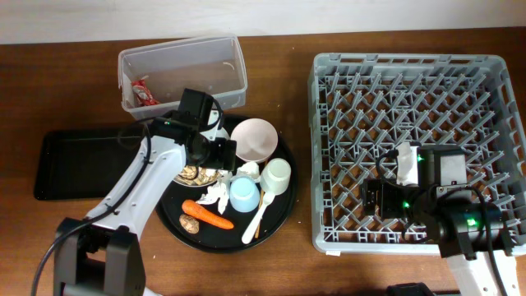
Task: Sort waste into correct bins and load items into the dishwasher rack
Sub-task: 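Grasp the white tissue with the left gripper and drop it into the clear bin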
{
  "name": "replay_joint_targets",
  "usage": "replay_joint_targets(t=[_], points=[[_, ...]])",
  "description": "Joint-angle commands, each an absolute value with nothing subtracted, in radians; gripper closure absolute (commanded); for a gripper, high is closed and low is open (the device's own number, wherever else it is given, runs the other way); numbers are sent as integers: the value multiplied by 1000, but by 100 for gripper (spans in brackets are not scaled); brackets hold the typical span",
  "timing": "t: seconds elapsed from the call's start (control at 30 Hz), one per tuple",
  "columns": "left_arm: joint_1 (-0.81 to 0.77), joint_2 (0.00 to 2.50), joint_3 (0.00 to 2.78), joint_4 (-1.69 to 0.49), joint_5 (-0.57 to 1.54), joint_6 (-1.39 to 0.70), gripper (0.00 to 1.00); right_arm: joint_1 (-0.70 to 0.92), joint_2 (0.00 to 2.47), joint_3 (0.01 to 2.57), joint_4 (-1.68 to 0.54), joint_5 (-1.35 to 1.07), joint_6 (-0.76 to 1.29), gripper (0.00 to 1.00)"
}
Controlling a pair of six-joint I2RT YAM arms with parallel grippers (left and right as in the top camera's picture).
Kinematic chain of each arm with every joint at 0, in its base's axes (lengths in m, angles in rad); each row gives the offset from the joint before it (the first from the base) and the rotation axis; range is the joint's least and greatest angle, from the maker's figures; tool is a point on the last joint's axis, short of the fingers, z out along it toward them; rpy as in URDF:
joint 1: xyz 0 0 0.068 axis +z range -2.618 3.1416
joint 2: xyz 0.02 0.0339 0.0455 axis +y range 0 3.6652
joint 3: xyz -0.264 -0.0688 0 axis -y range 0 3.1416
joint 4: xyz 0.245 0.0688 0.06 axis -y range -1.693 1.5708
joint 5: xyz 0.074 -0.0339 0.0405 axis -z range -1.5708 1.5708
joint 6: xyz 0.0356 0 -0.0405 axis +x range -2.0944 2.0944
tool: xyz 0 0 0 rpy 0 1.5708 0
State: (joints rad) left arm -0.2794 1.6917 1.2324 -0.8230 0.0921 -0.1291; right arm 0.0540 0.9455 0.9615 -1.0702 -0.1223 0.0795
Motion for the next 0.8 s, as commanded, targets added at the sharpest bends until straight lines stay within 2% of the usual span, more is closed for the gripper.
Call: replay_joint_targets(t=[0.0,0.07,0.17,0.43,0.53,0.57,0.63,0.67,0.77], points=[[-279,1684,1165,-828,75,-142,21,52,942,979,-1078,-131,87,2],[-279,1684,1114,-811,75,-143,23,52,942,979,-1078,-131,87,2],[-279,1684,1079,-722,75,-143,39,52,942,979,-1078,-131,87,2],[-279,1762,1079,-683,37,-145,43,52,942,979,-1078,-131,87,2],[-279,1764,1079,-658,38,-145,71,52,942,979,-1079,-131,87,2],[-279,1765,1079,-658,37,-145,74,52,942,979,-1078,-131,87,2],[-279,1767,1079,-657,37,-145,95,52,942,979,-1078,-131,86,2],[-279,1767,1081,-650,38,-145,99,52,942,979,-1079,-131,86,2],[-279,1740,1160,-709,37,-145,99,52,942,979,-1078,-131,86,2]])
